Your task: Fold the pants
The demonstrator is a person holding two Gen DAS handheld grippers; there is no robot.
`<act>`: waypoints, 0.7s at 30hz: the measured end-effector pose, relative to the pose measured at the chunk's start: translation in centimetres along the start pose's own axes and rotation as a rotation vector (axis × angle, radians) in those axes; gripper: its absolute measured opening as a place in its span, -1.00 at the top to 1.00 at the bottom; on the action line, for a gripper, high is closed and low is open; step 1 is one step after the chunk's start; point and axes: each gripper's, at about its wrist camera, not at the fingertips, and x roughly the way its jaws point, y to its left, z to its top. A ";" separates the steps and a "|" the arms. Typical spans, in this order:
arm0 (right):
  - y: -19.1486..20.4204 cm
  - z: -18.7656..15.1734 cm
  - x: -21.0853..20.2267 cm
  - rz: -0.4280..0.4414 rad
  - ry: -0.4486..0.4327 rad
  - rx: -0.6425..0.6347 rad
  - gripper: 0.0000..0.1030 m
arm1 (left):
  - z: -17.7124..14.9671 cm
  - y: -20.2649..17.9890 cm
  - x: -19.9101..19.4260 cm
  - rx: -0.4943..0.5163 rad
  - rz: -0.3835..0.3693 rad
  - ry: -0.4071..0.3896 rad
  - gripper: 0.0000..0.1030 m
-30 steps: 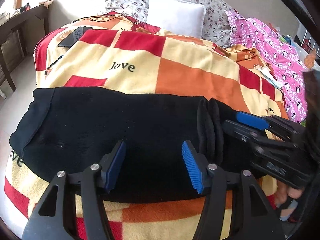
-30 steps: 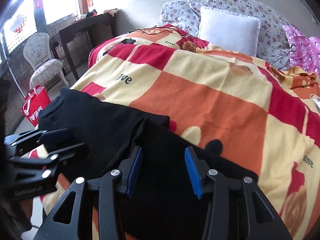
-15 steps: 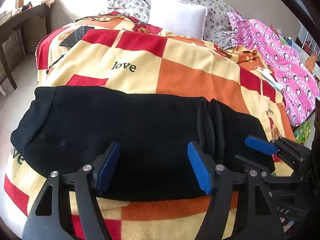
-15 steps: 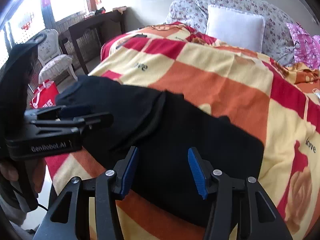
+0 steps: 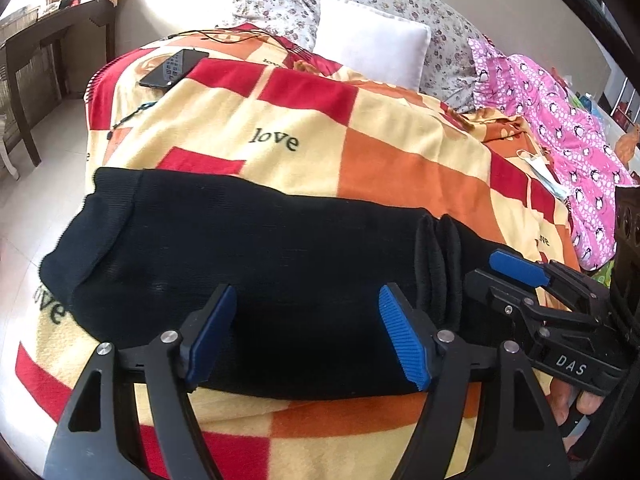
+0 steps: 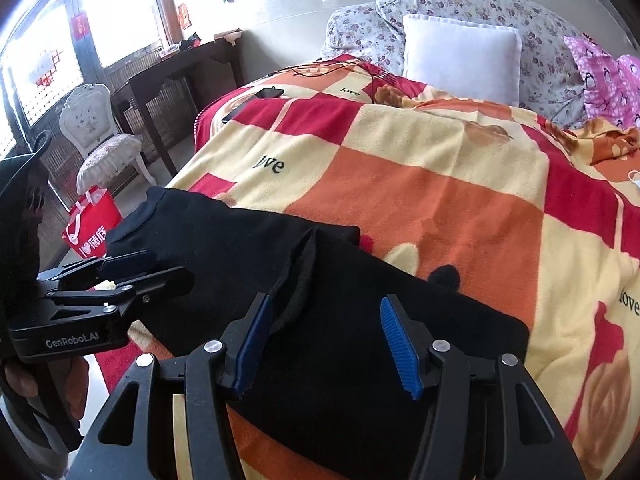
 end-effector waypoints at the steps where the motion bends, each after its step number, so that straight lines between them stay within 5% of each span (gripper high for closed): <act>1: 0.2 0.1 0.1 0.009 0.001 -0.008 -0.11 | 0.0 0.3 -0.1 -0.006 0.002 0.000 -0.43; 8: 1.9 0.5 3.1 0.045 0.038 -0.039 -0.15 | 0.1 2.7 0.1 -0.075 0.007 0.021 -0.43; 21: 3.1 2.4 2.3 0.096 -0.001 -0.057 -0.15 | -0.3 6.4 -2.6 -0.155 0.015 0.011 -0.43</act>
